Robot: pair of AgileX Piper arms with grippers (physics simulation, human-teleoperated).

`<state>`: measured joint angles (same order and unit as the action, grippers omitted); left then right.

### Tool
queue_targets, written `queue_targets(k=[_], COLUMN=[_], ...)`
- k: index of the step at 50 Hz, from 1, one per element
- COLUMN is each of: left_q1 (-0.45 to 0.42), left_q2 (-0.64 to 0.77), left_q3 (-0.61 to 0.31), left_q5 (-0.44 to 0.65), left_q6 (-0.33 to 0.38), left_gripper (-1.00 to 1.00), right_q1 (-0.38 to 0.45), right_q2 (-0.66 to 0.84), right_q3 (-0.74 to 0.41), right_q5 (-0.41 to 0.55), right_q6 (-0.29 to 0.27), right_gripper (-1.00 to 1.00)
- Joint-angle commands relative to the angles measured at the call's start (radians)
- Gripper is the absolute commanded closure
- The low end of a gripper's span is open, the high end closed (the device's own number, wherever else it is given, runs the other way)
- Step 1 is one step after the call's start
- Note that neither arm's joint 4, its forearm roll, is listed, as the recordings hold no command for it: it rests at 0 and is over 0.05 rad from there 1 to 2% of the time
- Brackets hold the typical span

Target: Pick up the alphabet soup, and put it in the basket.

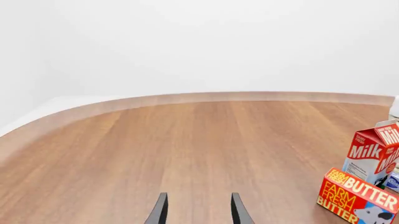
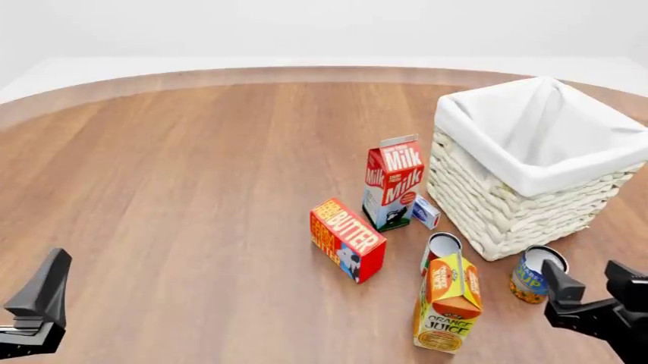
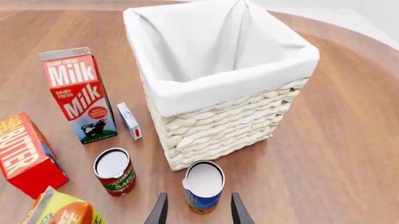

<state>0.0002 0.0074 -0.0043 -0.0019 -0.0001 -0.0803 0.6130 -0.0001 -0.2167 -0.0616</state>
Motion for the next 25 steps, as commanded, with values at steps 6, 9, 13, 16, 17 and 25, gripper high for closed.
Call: queue_targets(k=[6, 9, 13, 16, 17, 25], left_q1=[0.000, 0.000, 0.000, 0.000, 0.000, 0.000], left_q2=[0.000, 0.000, 0.000, 0.000, 0.000, 0.000], left_q3=[0.000, 0.000, 0.000, 0.000, 0.000, 0.000], left_q5=[0.000, 0.000, 0.000, 0.000, 0.000, 0.000], left_q6=[0.000, 0.000, 0.000, 0.000, 0.000, 0.000], left_gripper=[-1.00, -1.00, -1.00, -1.00, -1.00, -1.00], right_q1=[0.000, -0.001, -0.001, -0.001, -0.001, 0.000], right_q2=[0.101, 0.120, 0.143, 0.149, 0.154, 0.233], right_q3=[0.000, 0.000, 0.000, 0.000, 0.000, 0.000], right_q5=[-0.088, -0.104, -0.125, -0.130, -0.134, -0.207], right_q6=[0.002, 0.003, 0.004, 0.005, 0.005, 0.005], right_gripper=[-1.00, -1.00, -1.00, -1.00, -1.00, -1.00])
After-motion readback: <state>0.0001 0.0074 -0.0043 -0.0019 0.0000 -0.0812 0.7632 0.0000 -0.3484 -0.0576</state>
